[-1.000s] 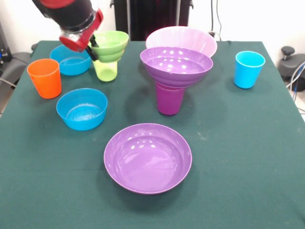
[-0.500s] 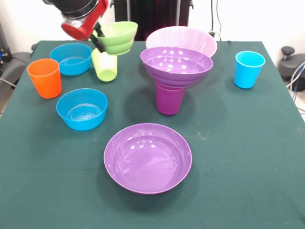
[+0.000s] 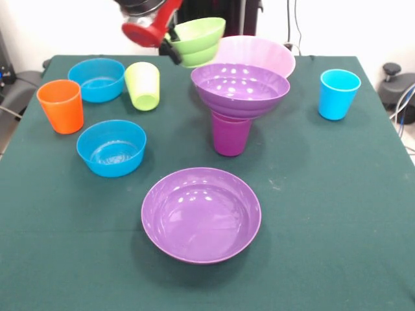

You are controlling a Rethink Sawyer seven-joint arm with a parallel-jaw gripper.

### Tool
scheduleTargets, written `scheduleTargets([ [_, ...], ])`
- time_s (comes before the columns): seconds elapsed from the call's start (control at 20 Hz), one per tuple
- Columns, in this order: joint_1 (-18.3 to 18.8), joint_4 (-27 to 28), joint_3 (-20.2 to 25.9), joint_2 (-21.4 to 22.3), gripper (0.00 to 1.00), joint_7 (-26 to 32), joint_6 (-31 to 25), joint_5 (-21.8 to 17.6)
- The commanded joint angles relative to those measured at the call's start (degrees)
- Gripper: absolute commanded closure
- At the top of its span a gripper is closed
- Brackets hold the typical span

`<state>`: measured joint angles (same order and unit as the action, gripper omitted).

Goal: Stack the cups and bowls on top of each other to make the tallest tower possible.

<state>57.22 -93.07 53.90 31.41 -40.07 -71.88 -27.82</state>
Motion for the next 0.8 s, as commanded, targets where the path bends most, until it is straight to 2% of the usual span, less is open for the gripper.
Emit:
scheduleTargets([
  [0.05, -5.56, 5.27, -0.67, 1.49, 1.0, -3.94, 1.97, 1.79],
  [0.45, -6.74, 5.46, -2.54, 2.12, 1.0, -3.94, 3.39, 1.99],
  [0.8, -7.98, 6.52, -3.66, 1.95, 1.0, -4.66, 5.76, 0.13],
])
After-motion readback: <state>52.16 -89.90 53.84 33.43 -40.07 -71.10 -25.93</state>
